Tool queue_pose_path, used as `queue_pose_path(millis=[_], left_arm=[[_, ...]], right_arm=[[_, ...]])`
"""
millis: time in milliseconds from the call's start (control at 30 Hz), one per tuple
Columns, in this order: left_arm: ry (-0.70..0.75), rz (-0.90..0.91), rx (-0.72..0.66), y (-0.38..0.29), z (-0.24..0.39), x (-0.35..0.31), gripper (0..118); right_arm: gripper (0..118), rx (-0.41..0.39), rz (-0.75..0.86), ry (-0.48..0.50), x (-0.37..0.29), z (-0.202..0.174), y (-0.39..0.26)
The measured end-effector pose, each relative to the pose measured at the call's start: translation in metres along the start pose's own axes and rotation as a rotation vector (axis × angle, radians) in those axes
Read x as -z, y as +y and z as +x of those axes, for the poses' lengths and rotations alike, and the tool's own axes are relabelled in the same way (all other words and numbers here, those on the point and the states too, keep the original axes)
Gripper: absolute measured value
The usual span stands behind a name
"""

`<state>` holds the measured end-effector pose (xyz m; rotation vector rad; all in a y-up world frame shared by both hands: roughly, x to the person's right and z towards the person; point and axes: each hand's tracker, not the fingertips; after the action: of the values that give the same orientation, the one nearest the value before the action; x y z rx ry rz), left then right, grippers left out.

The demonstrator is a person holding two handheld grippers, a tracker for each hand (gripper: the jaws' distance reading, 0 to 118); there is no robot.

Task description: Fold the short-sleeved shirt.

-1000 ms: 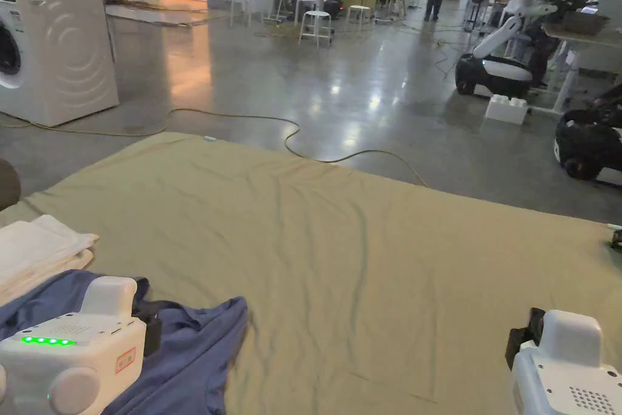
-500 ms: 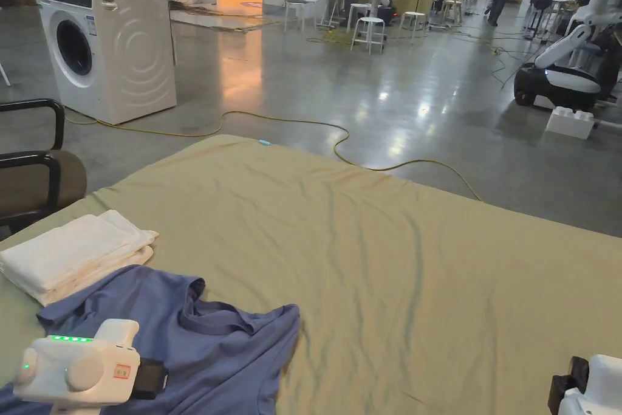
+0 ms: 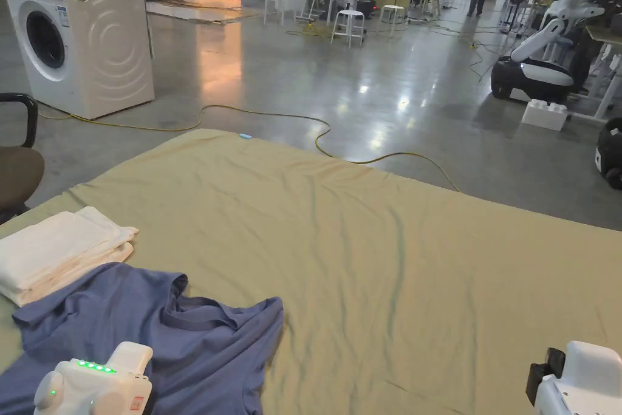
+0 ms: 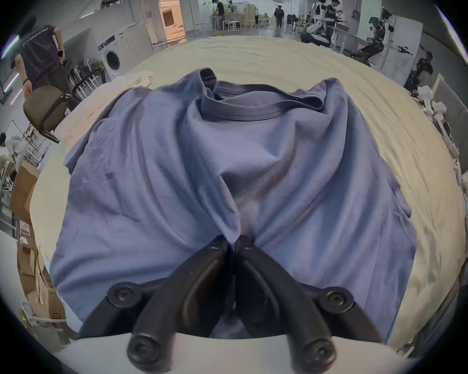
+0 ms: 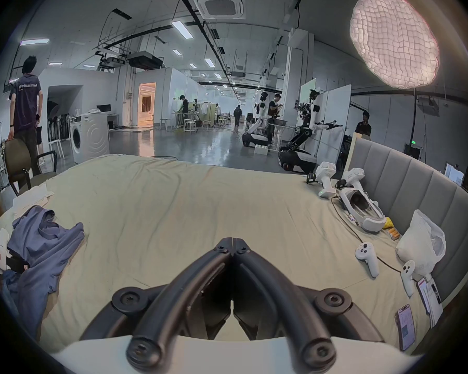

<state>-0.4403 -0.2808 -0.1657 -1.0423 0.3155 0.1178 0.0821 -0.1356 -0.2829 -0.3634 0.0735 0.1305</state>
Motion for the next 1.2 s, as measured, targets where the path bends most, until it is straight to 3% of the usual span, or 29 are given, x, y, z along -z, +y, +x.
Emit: queue_pose_path(millis=[300, 600, 933, 1200], left_arm=[[-0.098, 0.335, -0.145, 0.028, -0.006, -0.077, 5], [-0.181, 0.598, -0.017, 0.097, 0.049, -0.177, 4], [-0.436, 0.803, 0.179, 0.158, 0.194, -0.282, 4], [-0.665, 0.739, 0.326, 0.159, 0.336, -0.278, 4]], right_arm=[[0, 0.005, 0.057, -0.028, -0.014, 0.02, 0.011], [0, 0.056, 0.134, -0.066, -0.033, 0.054, 0.035], [0, 0.093, 0.191, -0.127, -0.057, 0.1, 0.047], [0, 0.136, 0.209, -0.184, -0.073, 0.139, 0.041]])
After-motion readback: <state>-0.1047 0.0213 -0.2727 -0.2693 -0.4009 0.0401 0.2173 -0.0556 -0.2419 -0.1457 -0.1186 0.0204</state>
